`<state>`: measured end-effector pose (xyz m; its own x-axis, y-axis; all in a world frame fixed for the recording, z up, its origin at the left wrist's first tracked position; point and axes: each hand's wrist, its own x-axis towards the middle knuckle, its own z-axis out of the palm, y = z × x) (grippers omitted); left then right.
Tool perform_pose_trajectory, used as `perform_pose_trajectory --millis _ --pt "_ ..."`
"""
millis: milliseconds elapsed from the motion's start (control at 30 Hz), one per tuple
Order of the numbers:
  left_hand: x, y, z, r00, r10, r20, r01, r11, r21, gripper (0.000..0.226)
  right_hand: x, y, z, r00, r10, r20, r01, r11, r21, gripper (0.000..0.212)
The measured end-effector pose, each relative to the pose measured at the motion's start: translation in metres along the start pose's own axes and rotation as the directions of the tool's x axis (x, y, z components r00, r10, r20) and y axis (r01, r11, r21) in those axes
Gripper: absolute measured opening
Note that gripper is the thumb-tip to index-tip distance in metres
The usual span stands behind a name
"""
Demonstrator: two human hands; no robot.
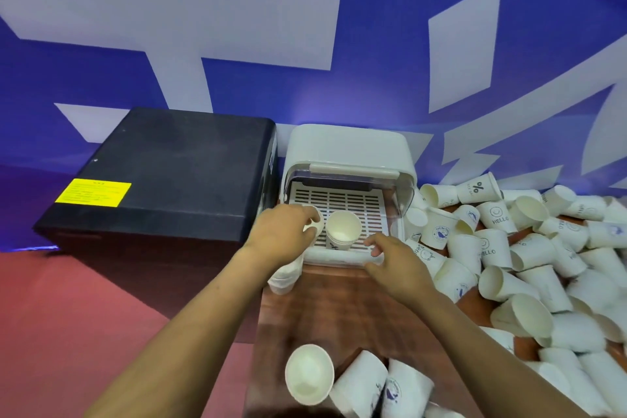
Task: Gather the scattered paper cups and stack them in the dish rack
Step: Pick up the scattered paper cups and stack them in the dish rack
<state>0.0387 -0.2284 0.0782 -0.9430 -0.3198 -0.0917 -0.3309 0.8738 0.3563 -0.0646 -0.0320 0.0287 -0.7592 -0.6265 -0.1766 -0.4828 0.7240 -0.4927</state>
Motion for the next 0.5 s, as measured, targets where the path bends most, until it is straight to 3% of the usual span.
perform_pose_trajectory --millis 367,500 --pt "-0.099 0.020 0.012 0.987 -0.112 -0.118 0.104 0.992 -0.071 0.029 -0.073 0.006 -0.015 0.992 -0.119 0.027 0.120 0.993 -0.016 0.033" --pt "-0.120 0.039 0.027 0.988 -0.135 -0.073 0.130 0.989 -0.066 0.026 -0.103 0.018 -0.012 0.988 -0.146 0.043 0.147 0.989 -0.011 0.037"
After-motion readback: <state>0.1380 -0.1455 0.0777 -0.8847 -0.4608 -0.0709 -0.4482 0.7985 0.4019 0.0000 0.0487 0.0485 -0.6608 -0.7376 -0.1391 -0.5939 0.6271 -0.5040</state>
